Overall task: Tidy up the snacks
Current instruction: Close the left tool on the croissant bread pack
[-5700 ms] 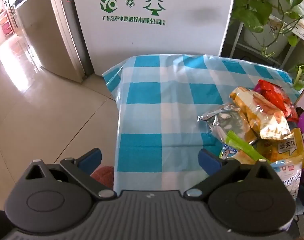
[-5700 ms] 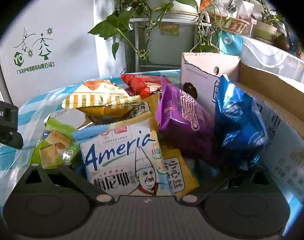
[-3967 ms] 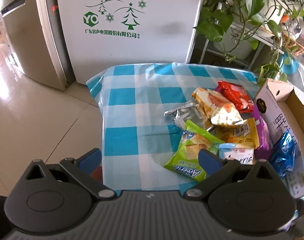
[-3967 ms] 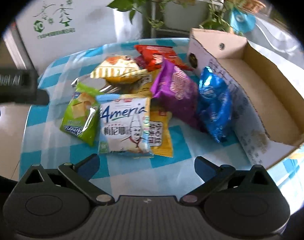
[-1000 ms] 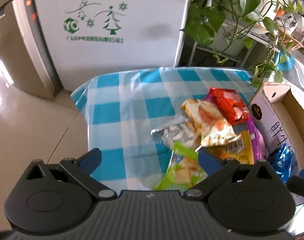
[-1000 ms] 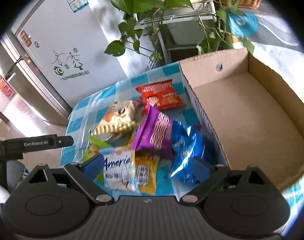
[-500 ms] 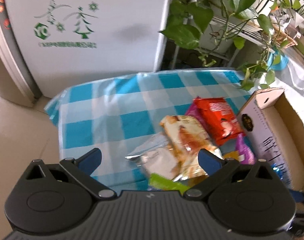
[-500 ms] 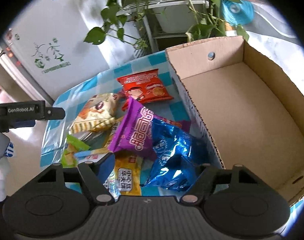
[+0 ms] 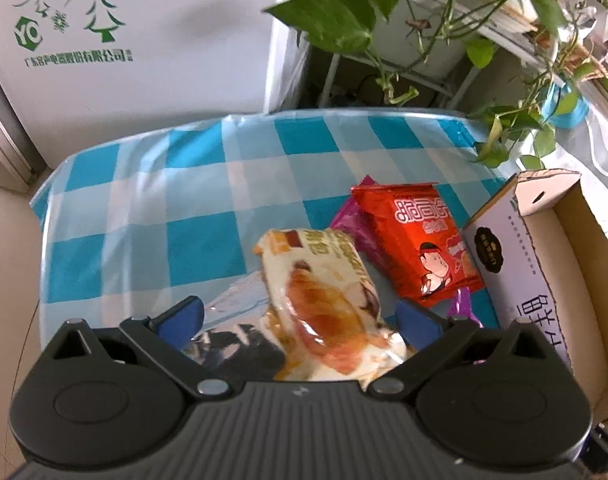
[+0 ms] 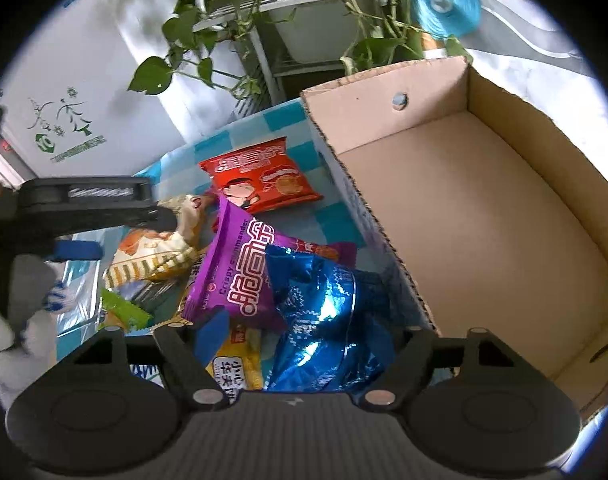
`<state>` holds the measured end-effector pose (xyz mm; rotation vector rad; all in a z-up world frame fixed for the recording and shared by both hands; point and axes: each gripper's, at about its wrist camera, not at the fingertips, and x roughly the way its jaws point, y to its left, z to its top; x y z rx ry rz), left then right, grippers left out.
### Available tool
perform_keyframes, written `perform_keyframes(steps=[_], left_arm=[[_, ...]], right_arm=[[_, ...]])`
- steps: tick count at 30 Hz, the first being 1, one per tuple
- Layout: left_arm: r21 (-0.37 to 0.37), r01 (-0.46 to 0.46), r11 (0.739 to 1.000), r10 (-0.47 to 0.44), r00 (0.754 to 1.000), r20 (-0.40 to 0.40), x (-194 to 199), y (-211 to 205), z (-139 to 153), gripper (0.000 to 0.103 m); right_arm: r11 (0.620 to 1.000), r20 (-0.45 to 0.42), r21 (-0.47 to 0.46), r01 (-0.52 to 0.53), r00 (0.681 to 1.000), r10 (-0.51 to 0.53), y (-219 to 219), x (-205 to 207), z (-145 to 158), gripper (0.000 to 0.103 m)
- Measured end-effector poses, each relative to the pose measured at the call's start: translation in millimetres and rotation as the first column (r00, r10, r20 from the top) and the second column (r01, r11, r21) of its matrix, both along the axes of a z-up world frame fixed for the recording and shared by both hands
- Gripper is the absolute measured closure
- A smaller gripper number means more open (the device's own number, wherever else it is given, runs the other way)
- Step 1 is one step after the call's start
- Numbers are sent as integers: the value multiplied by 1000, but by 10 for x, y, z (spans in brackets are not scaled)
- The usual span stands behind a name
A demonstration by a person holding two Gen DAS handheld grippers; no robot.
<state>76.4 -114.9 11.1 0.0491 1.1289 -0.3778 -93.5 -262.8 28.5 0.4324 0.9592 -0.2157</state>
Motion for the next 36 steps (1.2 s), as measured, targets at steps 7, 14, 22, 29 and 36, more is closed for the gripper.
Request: perform_keyframes(steps=[7,14,22,29,36], left_arm=[[54,-29,998,27,999,25,15,7,-28,12],[11,-42,999,42,999,22,70,89,5,12],[32,9,999,-10,1000,28,25,-139,-53,11],[65,18,998,-21,999,41,17,-174,-108,22],[30,-1,1000,-1,998,68,-20,-54,-37,37]], right_arm=[[984,27,91,-152,988,150,161,-8,9,34],[985,32,135,-103,994,100,86,-29,19,17],[987,-43,157,16,999,-10,-27,37,-163,7],[982,-61,183,38,998,-27,-18,136,-291,23],[989,-32,150,-20,999,25,56,137,-195,30]])
